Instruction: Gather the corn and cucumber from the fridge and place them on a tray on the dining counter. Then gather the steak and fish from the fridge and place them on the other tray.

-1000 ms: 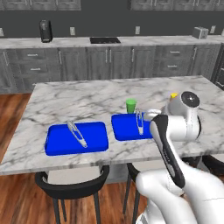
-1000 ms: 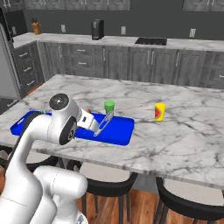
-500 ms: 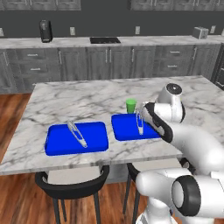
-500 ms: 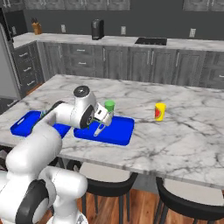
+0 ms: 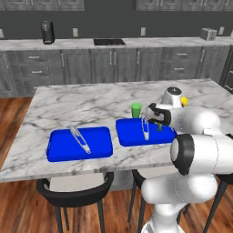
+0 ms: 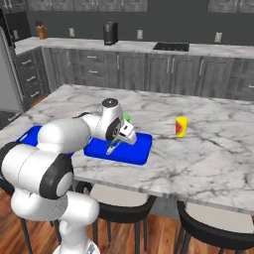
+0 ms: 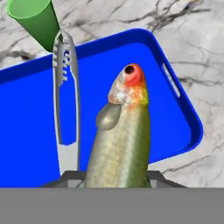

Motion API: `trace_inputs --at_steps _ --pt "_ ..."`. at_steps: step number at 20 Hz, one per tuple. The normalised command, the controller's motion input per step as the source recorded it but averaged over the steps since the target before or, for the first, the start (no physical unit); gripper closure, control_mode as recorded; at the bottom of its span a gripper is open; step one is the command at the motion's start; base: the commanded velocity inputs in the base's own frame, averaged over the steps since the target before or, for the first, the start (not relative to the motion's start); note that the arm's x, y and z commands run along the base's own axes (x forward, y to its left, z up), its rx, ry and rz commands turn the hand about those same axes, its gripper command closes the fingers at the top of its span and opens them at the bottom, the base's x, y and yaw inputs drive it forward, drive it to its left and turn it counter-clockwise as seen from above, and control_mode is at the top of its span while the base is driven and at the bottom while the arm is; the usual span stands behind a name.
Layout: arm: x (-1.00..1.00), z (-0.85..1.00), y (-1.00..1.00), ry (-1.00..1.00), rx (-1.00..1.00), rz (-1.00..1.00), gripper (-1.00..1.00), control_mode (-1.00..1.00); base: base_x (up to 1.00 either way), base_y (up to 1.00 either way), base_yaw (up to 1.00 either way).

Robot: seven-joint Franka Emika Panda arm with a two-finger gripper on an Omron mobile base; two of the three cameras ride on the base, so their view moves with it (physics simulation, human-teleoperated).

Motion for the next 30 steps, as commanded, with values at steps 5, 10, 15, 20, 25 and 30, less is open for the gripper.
trace_inputs --at_steps 5,10,15,20,25,30 --pt "0.76 -0.42 -0.08 0.19 0.00 0.00 1.00 -1.00 0.00 0.00 0.00" --pt "0.49 -0.38 -0.21 0.05 0.01 0.01 1.00 -1.00 0.00 0.00 0.00" --pt "0.22 -0.47 -0.18 0.00 0.00 0.00 1.00 -1.00 0.00 0.00 0.00" --pt "0.28 -0.35 -0.07 0.00 0.01 0.00 1.00 -1.00 0.00 0.00 0.00" --pt "0.17 -0.31 -0.03 0.00 0.02 0.00 1.00 -1.00 0.00 0.00 0.00" --pt "0.17 -0.34 0.00 0.02 0.00 0.00 -1.00 -1.00 0.00 0.00 0.00"
